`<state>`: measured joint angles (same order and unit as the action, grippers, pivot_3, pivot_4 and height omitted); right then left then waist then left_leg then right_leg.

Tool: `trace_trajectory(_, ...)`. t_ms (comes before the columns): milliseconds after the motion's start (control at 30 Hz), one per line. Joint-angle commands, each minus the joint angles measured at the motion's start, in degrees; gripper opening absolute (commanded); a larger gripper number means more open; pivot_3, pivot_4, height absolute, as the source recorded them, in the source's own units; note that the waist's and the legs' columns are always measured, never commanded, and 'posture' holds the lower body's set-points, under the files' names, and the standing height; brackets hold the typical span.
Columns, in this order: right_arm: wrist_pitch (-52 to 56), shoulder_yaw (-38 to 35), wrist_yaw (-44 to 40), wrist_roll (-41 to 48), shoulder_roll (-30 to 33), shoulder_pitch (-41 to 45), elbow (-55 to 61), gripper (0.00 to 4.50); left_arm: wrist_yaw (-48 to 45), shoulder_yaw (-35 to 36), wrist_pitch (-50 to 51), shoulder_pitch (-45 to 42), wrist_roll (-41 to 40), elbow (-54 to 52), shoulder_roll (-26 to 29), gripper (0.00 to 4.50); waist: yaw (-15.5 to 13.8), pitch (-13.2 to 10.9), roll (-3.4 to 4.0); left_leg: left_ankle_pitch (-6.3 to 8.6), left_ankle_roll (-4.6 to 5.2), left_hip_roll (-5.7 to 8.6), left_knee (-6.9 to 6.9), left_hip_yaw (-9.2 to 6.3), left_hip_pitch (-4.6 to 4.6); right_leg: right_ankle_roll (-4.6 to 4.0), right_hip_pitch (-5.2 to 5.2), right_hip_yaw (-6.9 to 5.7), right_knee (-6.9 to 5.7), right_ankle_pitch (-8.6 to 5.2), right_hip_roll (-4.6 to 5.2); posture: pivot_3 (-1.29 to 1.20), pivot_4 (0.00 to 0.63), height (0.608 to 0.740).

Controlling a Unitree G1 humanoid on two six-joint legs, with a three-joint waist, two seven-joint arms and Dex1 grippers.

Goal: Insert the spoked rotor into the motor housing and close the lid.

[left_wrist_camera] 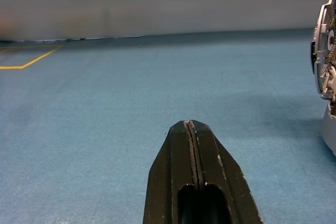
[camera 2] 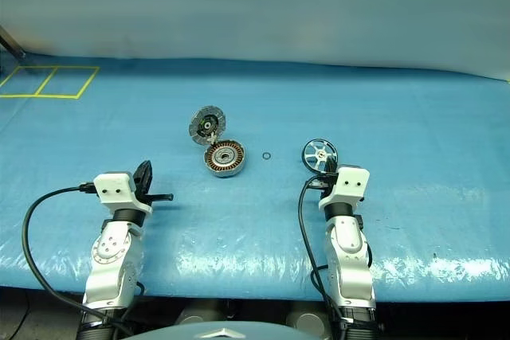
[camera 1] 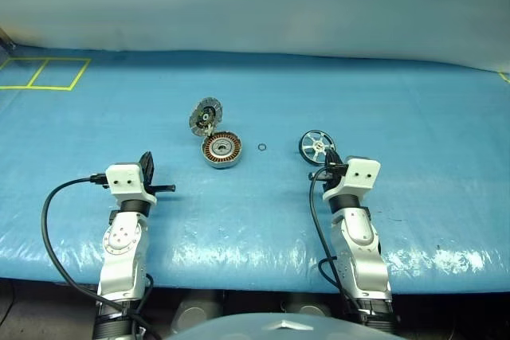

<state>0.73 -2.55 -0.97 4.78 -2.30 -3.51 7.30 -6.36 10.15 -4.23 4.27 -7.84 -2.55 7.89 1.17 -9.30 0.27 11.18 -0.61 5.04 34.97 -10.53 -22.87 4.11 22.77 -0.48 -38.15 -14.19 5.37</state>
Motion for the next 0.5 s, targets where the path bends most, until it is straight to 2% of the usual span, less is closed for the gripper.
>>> trace_trajectory(33,-0.35,0.74,0.06,-0.22,-0.06,0.69,1.89,0.04,-0.15,-0.08,-1.01,-0.26,-0.02,-1.02,-0.13,0.00,0.00,0.00,0.00,0.00,0.00,0.00,0.00,0.00,0.00,0.00,0.00,0.00,0.00,0.00,0.00,0.00,0.150,0.740)
trace_trajectory(500,2.91,-0.79,1.23,0.90,-0.34,2.20,3.35,0.04,0.32,0.35,0.73,-1.58,0.46,-1.79,0.93,0.00,-0.01,0.00,0.00,0.00,0.00,-0.01,0.00,0.02,0.00,0.00,0.01,0.01,0.00,0.00,0.00,0.00,0.150,0.740)
